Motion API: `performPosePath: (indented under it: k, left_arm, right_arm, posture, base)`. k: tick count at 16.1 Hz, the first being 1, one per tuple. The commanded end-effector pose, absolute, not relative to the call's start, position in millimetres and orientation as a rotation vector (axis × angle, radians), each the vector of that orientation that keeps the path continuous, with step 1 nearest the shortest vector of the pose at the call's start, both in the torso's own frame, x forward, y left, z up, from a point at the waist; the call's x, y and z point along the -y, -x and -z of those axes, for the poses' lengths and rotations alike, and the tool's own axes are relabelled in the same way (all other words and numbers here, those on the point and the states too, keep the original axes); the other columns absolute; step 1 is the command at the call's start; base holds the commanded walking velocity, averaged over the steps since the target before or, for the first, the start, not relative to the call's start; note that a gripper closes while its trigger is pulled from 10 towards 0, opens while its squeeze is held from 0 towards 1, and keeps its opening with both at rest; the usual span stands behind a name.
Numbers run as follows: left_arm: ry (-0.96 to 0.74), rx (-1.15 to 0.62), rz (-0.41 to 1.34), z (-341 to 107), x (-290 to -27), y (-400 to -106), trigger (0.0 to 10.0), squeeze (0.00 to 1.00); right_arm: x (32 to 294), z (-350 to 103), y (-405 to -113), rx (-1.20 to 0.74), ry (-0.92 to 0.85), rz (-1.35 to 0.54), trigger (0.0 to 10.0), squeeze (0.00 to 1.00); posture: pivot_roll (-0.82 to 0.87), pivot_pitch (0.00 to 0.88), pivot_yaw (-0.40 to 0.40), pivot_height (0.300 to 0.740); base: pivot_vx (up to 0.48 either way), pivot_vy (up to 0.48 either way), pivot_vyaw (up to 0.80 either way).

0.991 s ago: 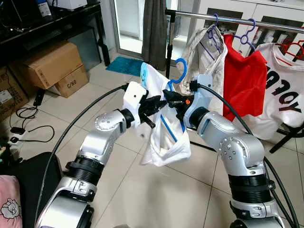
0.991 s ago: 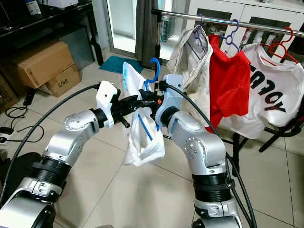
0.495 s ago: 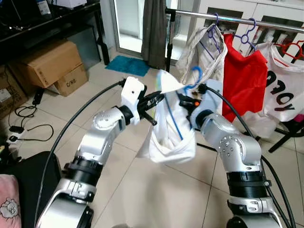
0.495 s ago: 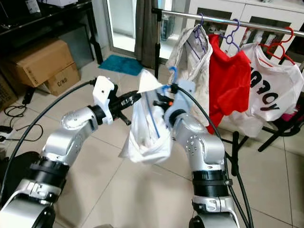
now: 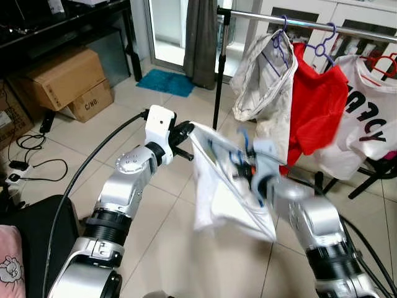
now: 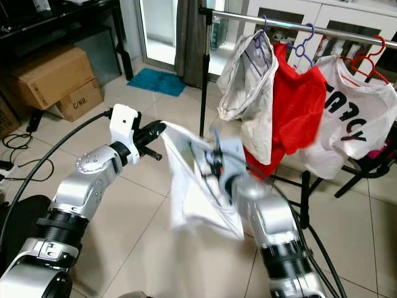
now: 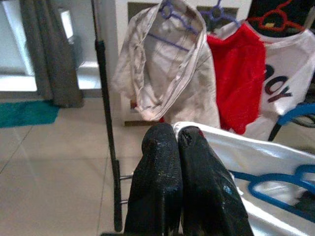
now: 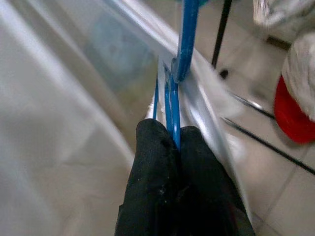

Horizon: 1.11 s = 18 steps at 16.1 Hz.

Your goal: Hang hanger

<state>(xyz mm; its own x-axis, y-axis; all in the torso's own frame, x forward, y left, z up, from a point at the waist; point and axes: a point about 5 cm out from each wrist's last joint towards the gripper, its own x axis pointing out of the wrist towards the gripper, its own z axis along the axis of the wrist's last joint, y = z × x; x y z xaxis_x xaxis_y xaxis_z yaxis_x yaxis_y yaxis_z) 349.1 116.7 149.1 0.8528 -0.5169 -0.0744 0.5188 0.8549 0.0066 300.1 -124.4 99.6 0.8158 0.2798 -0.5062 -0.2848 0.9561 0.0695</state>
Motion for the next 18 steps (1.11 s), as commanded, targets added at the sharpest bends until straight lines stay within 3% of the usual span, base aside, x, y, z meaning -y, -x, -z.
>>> performPosePath:
  k: [1, 4, 7, 10, 11, 13, 15, 18]
  left_arm:
    - [-0.036, -0.035, 0.470, -160, -129, -355, 0.0, 0.00]
    - [-0.048, -0.063, 0.437, -155, -131, -357, 0.0, 0.00]
    - [-0.049, -0.080, 0.469, -153, -124, -356, 0.0, 0.00]
    - [-0.041, -0.097, 0.529, -150, -112, -352, 0.0, 0.00]
    - [-0.033, -0.098, 0.548, -149, -107, -350, 0.0, 0.00]
    - [-0.025, -0.101, 0.559, -148, -101, -348, 0.0, 0.00]
    - [-0.033, -0.109, 0.542, -147, -106, -349, 0.0, 0.00]
    - [-0.054, -0.128, 0.536, -142, -114, -348, 0.0, 0.00]
  right_arm:
    - [142, -101, -301, -0.535, 0.049, -0.230, 10.0, 0.00]
    - [132, -136, -297, -0.395, -0.161, -0.413, 10.0, 0.00]
    - [164, -124, -309, -0.430, -0.112, -0.101, 10.0, 0.00]
    - [168, -122, -315, -0.412, -0.089, 0.004, 10.0, 0.00]
    - [156, -119, -315, -0.431, -0.077, -0.062, 10.0, 0.00]
    - [113, -102, -293, -0.568, 0.018, -0.437, 10.0, 0.00]
    - [116, -95, -286, -0.590, 0.104, -0.469, 10.0, 0.00]
    - [119, -109, -292, -0.489, 0.084, -0.501, 10.0, 0.00]
  posture:
    - [-0.09, 0.000, -0.016, 0.740]
    - [-0.10, 0.000, -0.005, 0.740]
    - [-0.11, 0.000, -0.006, 0.740]
    - [-0.10, 0.000, -0.005, 0.740]
    - [-0.10, 0.000, -0.006, 0.740]
    - [-0.10, 0.000, -0.008, 0.740]
    - [-0.10, 0.000, -0.012, 0.740]
    - [-0.11, 0.000, -0.011, 0.740]
  base:
    - [0.000, 0.000, 0.00]
    - [0.000, 0.000, 0.00]
    - [0.000, 0.000, 0.00]
    - [0.000, 0.000, 0.00]
    - [0.000, 0.000, 0.00]
    - [0.000, 0.000, 0.00]
    - [0.000, 0.000, 0.00]
    - [0.000, 0.000, 0.00]
